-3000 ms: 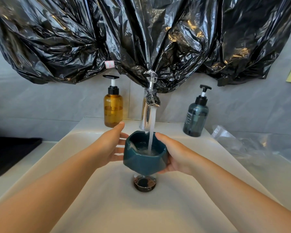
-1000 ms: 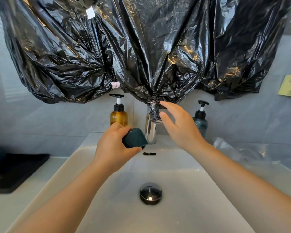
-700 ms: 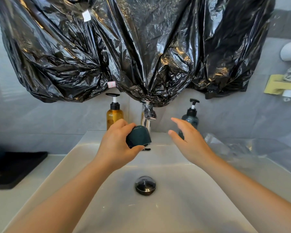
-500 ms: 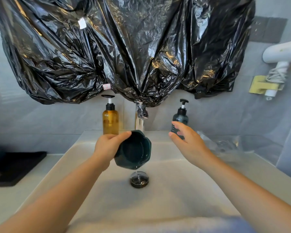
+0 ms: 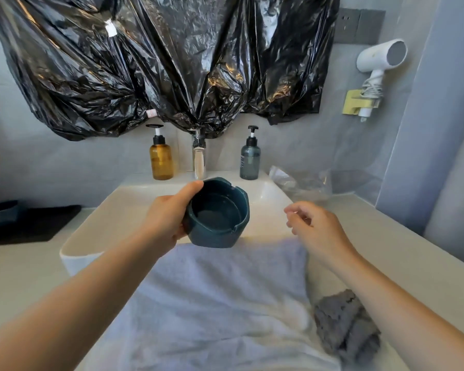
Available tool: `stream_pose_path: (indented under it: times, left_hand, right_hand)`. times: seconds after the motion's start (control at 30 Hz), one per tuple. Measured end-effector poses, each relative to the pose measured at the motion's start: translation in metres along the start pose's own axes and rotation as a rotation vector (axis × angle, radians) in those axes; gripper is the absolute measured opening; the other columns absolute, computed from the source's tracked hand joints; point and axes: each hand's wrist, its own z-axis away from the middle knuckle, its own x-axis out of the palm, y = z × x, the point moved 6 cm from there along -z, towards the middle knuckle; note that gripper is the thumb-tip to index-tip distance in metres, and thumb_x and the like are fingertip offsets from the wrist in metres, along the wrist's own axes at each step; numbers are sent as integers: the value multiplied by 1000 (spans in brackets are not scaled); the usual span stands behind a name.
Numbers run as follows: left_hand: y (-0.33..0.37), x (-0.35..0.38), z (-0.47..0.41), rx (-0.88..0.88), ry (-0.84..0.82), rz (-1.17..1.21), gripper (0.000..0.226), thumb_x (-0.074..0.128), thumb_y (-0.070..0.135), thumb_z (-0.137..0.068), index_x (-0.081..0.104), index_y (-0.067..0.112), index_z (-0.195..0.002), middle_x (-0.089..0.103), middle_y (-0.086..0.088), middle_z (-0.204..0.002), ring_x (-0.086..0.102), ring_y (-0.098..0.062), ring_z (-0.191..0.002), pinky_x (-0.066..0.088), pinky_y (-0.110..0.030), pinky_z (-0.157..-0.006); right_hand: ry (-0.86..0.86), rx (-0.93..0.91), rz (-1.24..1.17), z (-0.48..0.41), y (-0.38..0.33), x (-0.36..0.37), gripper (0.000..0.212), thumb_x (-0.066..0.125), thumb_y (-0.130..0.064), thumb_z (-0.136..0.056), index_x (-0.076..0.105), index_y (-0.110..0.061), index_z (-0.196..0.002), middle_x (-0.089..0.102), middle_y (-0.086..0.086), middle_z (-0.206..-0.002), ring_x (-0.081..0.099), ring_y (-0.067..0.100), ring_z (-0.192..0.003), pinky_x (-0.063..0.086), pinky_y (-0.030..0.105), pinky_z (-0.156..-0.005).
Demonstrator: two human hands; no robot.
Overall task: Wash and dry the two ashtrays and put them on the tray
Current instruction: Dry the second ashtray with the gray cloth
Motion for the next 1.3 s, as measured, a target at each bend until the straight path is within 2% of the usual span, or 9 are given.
stream_pose_path:
  times: [0.13,0.3,0.4,0.47,0.57,0.63,0.87,0.97,1.3]
  left_hand:
    - [-17,11,42,7,1,-38,41,66,46,-84,68,9,-101,71,-16,-103,65,-32,-103,55,-41,-86]
    - [-43,23,84,-4,-6,-51,43,68,44,-82,68,5,-102,70,-18,-103,65,-33,-101,55,-39,-77]
    - [-56,25,103,-21,-3,-43,46,69,43,-82,67,3,-105,69,-17,-103,64,-31,-95,55,-38,-75]
    - [-61,27,113,-27,-10,-43,44,69,41,-83,66,3,-104,69,-17,-103,64,-30,-95,54,-37,-73]
    - [-60,27,119,-10,-9,-58,43,68,41,-83,66,3,-104,70,-16,-101,64,-29,-93,54,-34,-67]
    - [-55,27,118,-3,-4,-63,44,67,42,-84,66,4,-104,70,-15,-99,64,-28,-92,53,-32,-64]
    - [-18,14,89,37,29,-55,36,68,43,-83,67,9,-97,71,-14,-99,66,-30,-99,57,-38,-78]
    - [3,4,68,60,48,-39,32,67,39,-85,68,10,-98,72,-15,-100,66,-30,-99,56,-44,-87]
    - [26,-24,-40,23,131,-16,38,71,42,-80,66,7,-96,71,-14,-98,66,-27,-90,56,-33,-66]
  right_hand:
    - [-21,34,128,52,22,-19,12,58,-19,-92,67,-22,-101,66,-7,-86,58,8,-75,43,16,-65]
    - [-176,245,410,102,82,-28,40,59,-40,-90,62,-18,-123,60,3,-125,57,23,-112,48,37,-93]
    - [-238,303,470,125,111,-28,64,60,-51,-87,45,-19,-141,49,6,-137,50,25,-123,44,32,-96]
    - [-199,278,438,133,119,-29,55,64,-49,-86,53,-21,-131,56,5,-128,55,22,-113,45,30,-85]
    - [-52,201,316,132,108,-39,24,68,-42,-84,59,-20,-91,64,1,-95,58,12,-79,43,28,-62]
    - [19,140,233,125,89,-45,24,68,-40,-85,56,-20,-80,63,-2,-84,57,10,-73,43,29,-58]
    - [142,-55,37,69,-1,-54,25,67,-40,-86,62,-15,-88,65,3,-83,61,21,-79,49,37,-70]
    - [147,-127,28,37,-33,-44,24,66,-40,-87,62,-16,-87,64,0,-81,60,10,-73,46,31,-66]
    - [162,-139,132,-85,-46,16,20,61,-33,-89,58,-15,-82,57,1,-87,52,22,-85,45,36,-69]
